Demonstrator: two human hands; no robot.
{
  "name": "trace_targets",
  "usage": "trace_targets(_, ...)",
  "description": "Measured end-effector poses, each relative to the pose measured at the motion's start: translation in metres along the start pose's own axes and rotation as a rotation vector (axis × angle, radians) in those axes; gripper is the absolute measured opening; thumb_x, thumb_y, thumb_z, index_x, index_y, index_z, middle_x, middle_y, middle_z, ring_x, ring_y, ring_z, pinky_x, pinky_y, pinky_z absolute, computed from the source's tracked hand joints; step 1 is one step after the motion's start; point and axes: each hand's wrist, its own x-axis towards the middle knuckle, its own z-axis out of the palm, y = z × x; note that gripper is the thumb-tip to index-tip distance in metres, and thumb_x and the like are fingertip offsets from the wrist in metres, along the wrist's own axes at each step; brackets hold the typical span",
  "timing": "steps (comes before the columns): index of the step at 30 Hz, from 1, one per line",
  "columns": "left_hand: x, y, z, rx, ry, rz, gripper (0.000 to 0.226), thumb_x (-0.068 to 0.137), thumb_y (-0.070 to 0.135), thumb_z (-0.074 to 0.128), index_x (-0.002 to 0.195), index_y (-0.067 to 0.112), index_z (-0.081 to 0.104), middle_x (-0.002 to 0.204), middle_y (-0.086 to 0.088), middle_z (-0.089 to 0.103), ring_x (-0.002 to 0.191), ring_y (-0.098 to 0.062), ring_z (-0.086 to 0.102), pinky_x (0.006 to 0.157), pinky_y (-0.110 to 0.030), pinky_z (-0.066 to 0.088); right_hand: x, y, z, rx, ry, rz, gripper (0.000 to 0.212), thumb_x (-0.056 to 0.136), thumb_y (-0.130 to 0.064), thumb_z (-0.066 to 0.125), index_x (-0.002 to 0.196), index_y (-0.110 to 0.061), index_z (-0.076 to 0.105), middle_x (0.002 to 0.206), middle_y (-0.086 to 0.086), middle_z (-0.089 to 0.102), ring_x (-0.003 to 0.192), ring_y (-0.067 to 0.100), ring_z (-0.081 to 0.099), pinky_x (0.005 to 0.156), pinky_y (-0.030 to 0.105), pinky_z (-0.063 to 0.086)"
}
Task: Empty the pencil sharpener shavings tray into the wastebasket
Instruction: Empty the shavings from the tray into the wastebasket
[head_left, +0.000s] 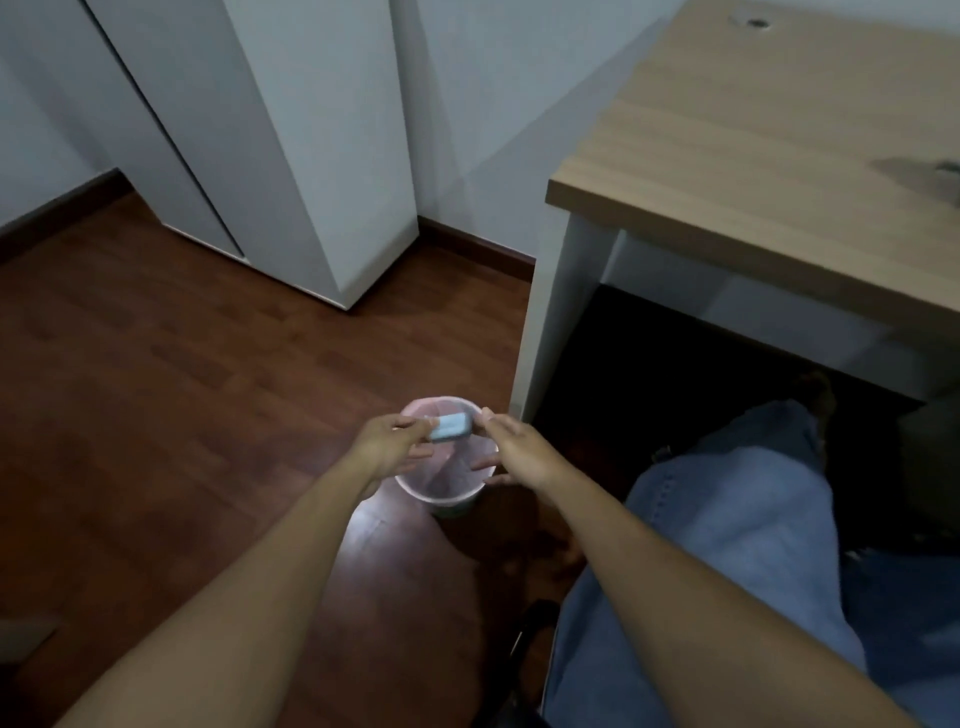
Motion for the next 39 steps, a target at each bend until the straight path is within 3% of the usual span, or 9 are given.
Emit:
trace_targets(2, 0.001, 0.001, 0.002, -0.01, 0.005, -0.07, 0.039, 0.097, 0.041, 0.08, 0.117, 0.008, 0.075, 0.111, -0.012, 0.081, 0.094, -0.023, 0.079, 0.072, -0.031, 0.061, 0.003, 0.002, 0.0, -0.01, 0.008, 0.015, 0.057, 0.12, -0.052, 0.039, 0.164, -0.021, 0.057, 0.15, -0.001, 0.067, 0.123, 0.041, 0.08, 0.109, 0.057, 0.062)
trace_targets(6, 0.011, 0.003, -0.002, -0.021, 0.004, -0.229, 0.06, 0.092, 0.061, 0.077, 0.118, 0.006, 0.077, 0.1, -0.01, 0.085, 0.096, -0.025, 0.077, 0.074, -0.033, 0.062, 0.012, 0.002, 0.005, -0.043, 0.014, 0.037, 0.063, 0.119, -0.059, 0.031, 0.164, -0.025, 0.059, 0.14, 0.002, 0.068, 0.088, 0.022, 0.073, 0.105, 0.052, 0.063)
trace_targets(11, 0.014, 0.012, -0.004, -0.024, -0.032, -0.406, 0.064, 0.091, 0.073, 0.065, 0.111, 0.013, 0.072, 0.101, -0.003, 0.084, 0.09, -0.018, 0.072, 0.072, -0.031, 0.054, 0.025, 0.002, 0.009, -0.119, 0.015, 0.085, 0.075, 0.114, -0.07, 0.025, 0.165, -0.027, 0.058, 0.148, 0.017, 0.073, 0.11, 0.032, 0.078, 0.11, 0.055, 0.063)
trace_targets(15, 0.01, 0.014, -0.005, -0.004, -0.022, -0.432, 0.058, 0.092, 0.074, 0.062, 0.101, 0.017, 0.069, 0.108, -0.002, 0.085, 0.091, -0.019, 0.071, 0.093, -0.033, 0.051, 0.027, 0.0, 0.012, -0.135, 0.006, 0.109, 0.078, 0.114, -0.07, 0.023, 0.164, -0.022, 0.059, 0.147, 0.023, 0.073, 0.103, 0.034, 0.078, 0.108, 0.05, 0.064)
trace_targets(20, 0.01, 0.02, -0.007, -0.001, -0.045, -0.423, 0.058, 0.09, 0.074, 0.064, 0.104, 0.018, 0.066, 0.104, 0.0, 0.085, 0.112, -0.022, 0.073, 0.101, -0.035, 0.05, 0.026, -0.007, 0.01, -0.129, 0.001, 0.097, 0.075, 0.116, -0.068, 0.023, 0.164, -0.024, 0.06, 0.15, 0.026, 0.071, 0.118, 0.04, 0.077, 0.104, 0.051, 0.064)
trace_targets(22, 0.013, 0.02, -0.009, 0.006, -0.05, -0.411, 0.06, 0.087, 0.075, 0.066, 0.107, 0.019, 0.067, 0.106, 0.0, 0.086, 0.113, -0.022, 0.074, 0.1, -0.037, 0.052, 0.022, -0.011, 0.009, -0.11, -0.014, 0.072, 0.072, 0.116, -0.066, 0.023, 0.165, -0.026, 0.059, 0.151, 0.019, 0.07, 0.108, 0.032, 0.076, 0.098, 0.047, 0.064)
trace_targets(27, 0.016, 0.021, -0.017, -0.005, -0.13, -0.309, 0.064, 0.09, 0.068, 0.071, 0.122, 0.013, 0.074, 0.116, -0.006, 0.085, 0.112, -0.022, 0.076, 0.086, -0.033, 0.057, 0.013, -0.021, 0.007, -0.074, -0.025, 0.029, 0.068, 0.117, -0.065, 0.027, 0.168, -0.029, 0.053, 0.14, 0.007, 0.064, 0.087, 0.02, 0.071, 0.09, 0.04, 0.064)
trace_targets(33, 0.001, 0.048, -0.037, -0.067, -0.198, 0.012, 0.05, 0.094, 0.043, 0.082, 0.135, 0.015, 0.072, 0.134, -0.007, 0.078, 0.126, -0.022, 0.074, 0.106, -0.041, 0.058, 0.003, -0.063, 0.001, -0.178, -0.021, -0.089, 0.054, 0.119, -0.046, 0.044, 0.163, -0.016, 0.052, 0.143, 0.01, 0.066, 0.086, 0.018, 0.075, 0.075, 0.031, 0.063)
trace_targets(39, -0.017, 0.106, -0.065, -0.22, -0.114, 0.333, 0.052, 0.102, 0.007, 0.072, 0.153, 0.006, 0.059, 0.151, -0.013, 0.065, 0.119, -0.018, 0.07, 0.088, -0.028, 0.063, -0.024, -0.143, 0.0, -0.358, -0.03, -0.288, 0.053, 0.118, -0.028, 0.055, 0.168, -0.01, 0.048, 0.149, 0.012, 0.069, 0.103, 0.023, 0.077, 0.071, 0.03, 0.062)
